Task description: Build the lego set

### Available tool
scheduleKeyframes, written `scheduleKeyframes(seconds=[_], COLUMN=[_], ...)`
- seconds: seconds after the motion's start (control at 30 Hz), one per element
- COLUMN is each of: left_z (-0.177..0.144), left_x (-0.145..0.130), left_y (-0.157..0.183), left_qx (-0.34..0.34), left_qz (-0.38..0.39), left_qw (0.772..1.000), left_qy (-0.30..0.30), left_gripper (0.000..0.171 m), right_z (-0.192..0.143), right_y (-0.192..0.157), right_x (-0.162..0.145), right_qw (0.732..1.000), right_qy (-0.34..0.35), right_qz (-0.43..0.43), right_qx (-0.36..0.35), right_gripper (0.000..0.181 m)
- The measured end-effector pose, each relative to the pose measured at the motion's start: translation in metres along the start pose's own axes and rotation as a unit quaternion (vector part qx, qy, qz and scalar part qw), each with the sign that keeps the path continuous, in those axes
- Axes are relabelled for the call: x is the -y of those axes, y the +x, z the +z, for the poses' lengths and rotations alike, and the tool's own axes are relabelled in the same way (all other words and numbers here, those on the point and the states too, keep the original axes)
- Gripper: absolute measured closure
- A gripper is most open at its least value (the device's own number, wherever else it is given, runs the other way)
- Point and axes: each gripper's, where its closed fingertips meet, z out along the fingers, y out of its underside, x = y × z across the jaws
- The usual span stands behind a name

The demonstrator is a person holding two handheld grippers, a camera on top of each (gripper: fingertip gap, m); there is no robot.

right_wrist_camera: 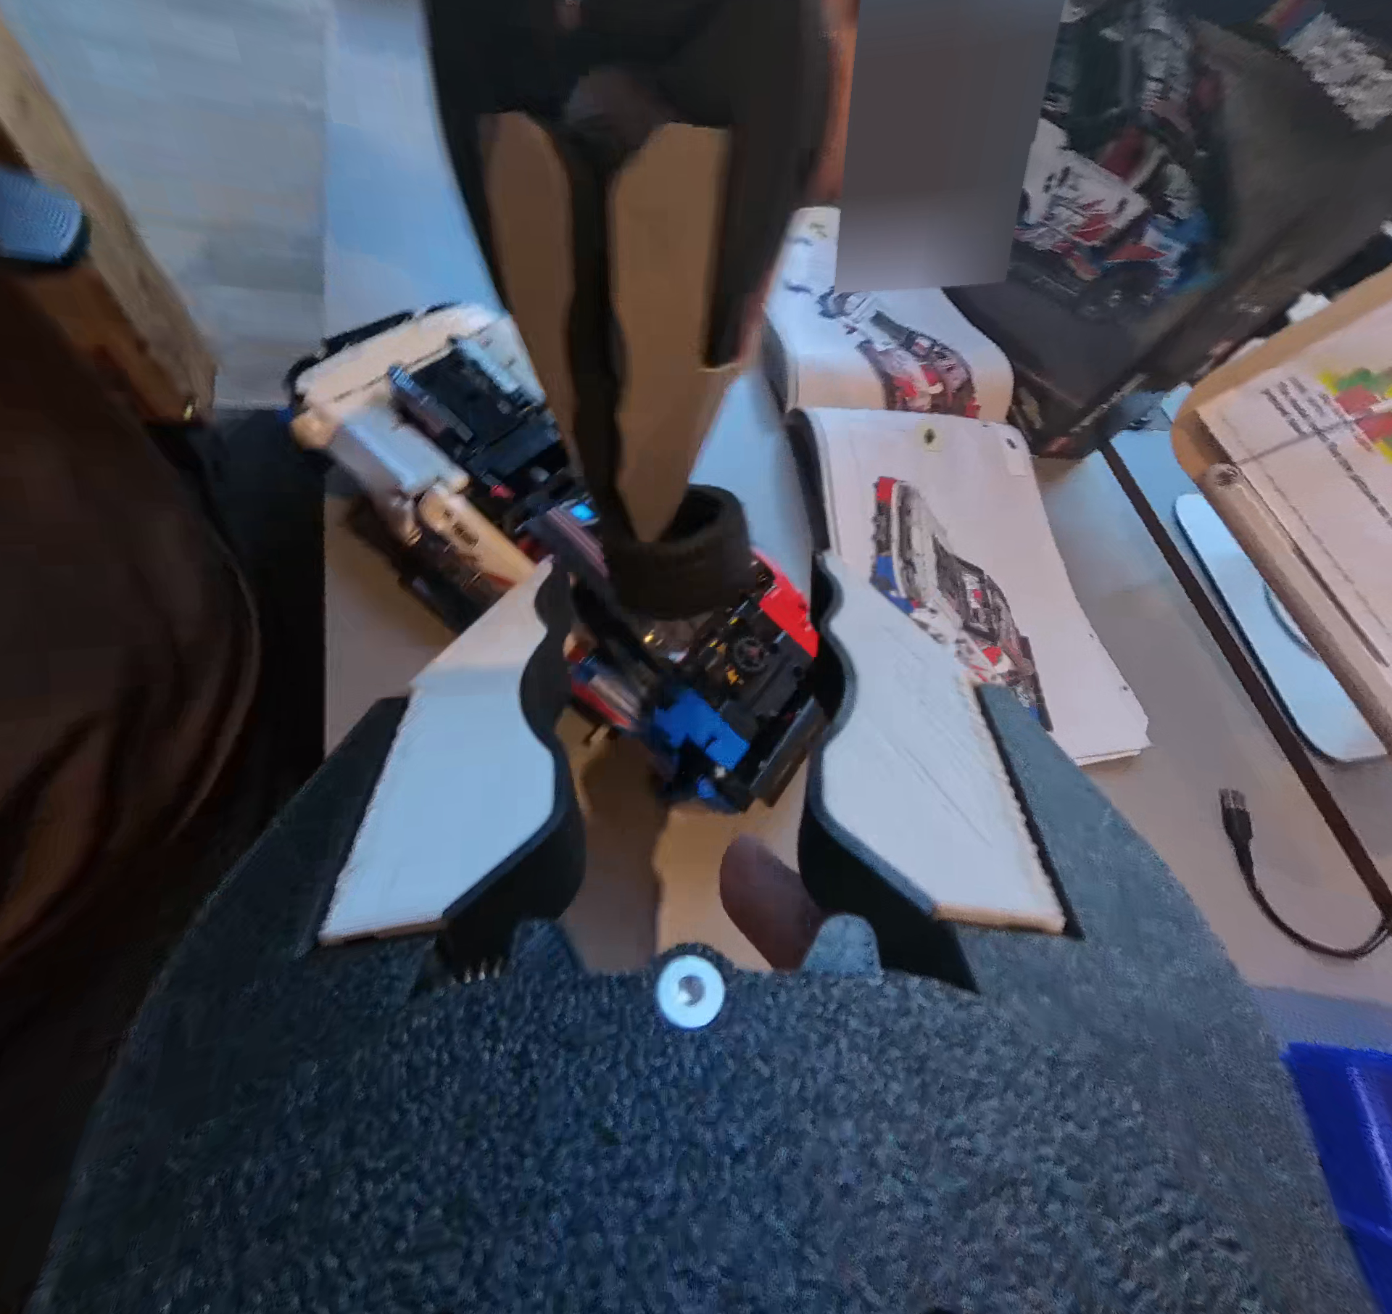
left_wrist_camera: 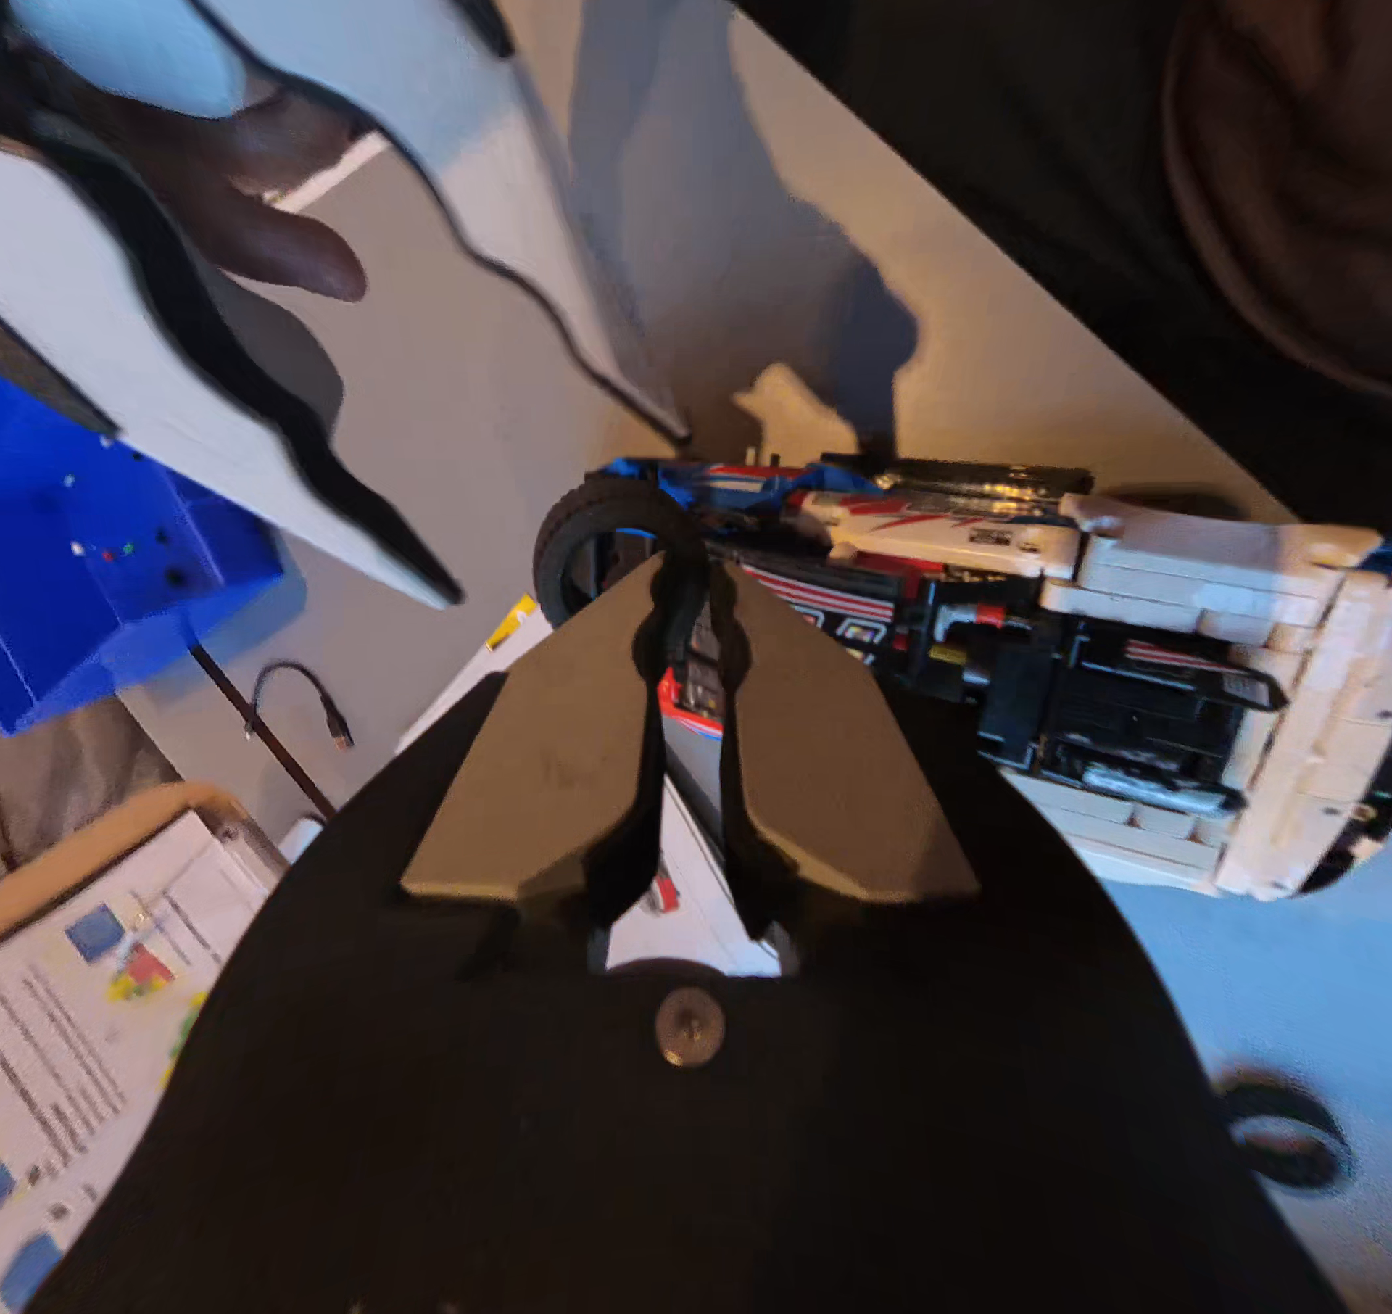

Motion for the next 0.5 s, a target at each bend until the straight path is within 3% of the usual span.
scheduleKeyframes(seconds=[0.17,0.27,0.33,0.37,0.4,0.43,0.5], left_z=[0.012,0.024,0.025,0.022,0.020,0.021,0.017], left_x=[0.024,0.018,0.009,0.008,-0.004,-0.016,-0.030], left_y=[-0.004,-0.022,-0.045,-0.054,-0.062,-0.059,-0.055], left_qx=[-0.024,-0.004,0.042,0.060,0.078,0.070,0.083], left_qz=[0.040,-0.006,-0.099,-0.176,-0.268,-0.336,-0.422], left_qw=[0.999,1.000,0.994,0.982,0.960,0.939,0.902], left_qy=[0.028,0.000,-0.001,0.020,0.017,0.004,0.039], left_gripper=[0.167,0.165,0.154,0.136,0.113,0.109,0.096], right_z=[0.001,-0.003,-0.010,-0.016,-0.022,-0.026,-0.030], right_y=[-0.019,-0.007,0.008,0.018,0.026,0.032,0.039], right_x=[-0.021,-0.036,-0.046,-0.052,-0.061,-0.075,-0.110], right_qw=[0.999,0.997,0.996,0.994,0.992,0.988,0.978], right_qy=[-0.035,-0.052,-0.046,-0.035,-0.024,-0.021,-0.023], right_qz=[-0.034,-0.031,-0.010,0.016,0.056,0.101,0.164], right_qx=[-0.006,-0.045,-0.081,-0.102,-0.114,-0.119,-0.125], right_gripper=[0.136,0.138,0.139,0.139,0.139,0.139,0.139])
